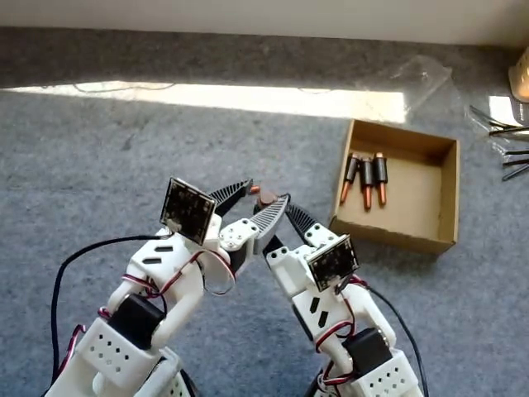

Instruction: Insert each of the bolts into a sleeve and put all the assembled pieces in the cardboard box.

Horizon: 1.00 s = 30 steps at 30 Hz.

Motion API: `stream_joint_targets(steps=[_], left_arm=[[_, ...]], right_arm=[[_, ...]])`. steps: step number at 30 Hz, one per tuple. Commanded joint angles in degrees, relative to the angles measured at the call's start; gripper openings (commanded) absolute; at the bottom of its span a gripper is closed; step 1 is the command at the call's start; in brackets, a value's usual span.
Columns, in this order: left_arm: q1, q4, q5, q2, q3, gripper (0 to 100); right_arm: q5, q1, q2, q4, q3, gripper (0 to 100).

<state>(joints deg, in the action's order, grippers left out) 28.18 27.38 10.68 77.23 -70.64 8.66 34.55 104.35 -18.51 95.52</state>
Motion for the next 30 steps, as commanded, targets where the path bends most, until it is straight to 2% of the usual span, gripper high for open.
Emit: stream_joint_targets(steps=[1,6,10,14,23,30], left_arm=[[-0.75,0.26,0.26,5.67,4.35,20],[-2.33,3.78,0.26,15.16,4.35,20],[-8.40,7.91,-2.81,20.97,4.09,20],[-13.67,8.79,-6.07,24.92,3.56,20],[-25.89,8.70,-6.15,26.51,-3.21,20],[-32.04,8.70,-6.15,26.68,-9.71,20]], right_arm=[[0.62,-0.40,0.92,0.13,8.66,0.5],[0.62,-0.40,0.92,0.13,8.66,0.5],[0.62,-0.40,0.92,0.13,8.66,0.5],[0.62,-0.40,0.92,0.13,8.66,0.5],[0.62,-0.57,0.75,-0.13,8.66,0.5],[0.44,-0.66,0.92,-2.24,8.48,0.5]])
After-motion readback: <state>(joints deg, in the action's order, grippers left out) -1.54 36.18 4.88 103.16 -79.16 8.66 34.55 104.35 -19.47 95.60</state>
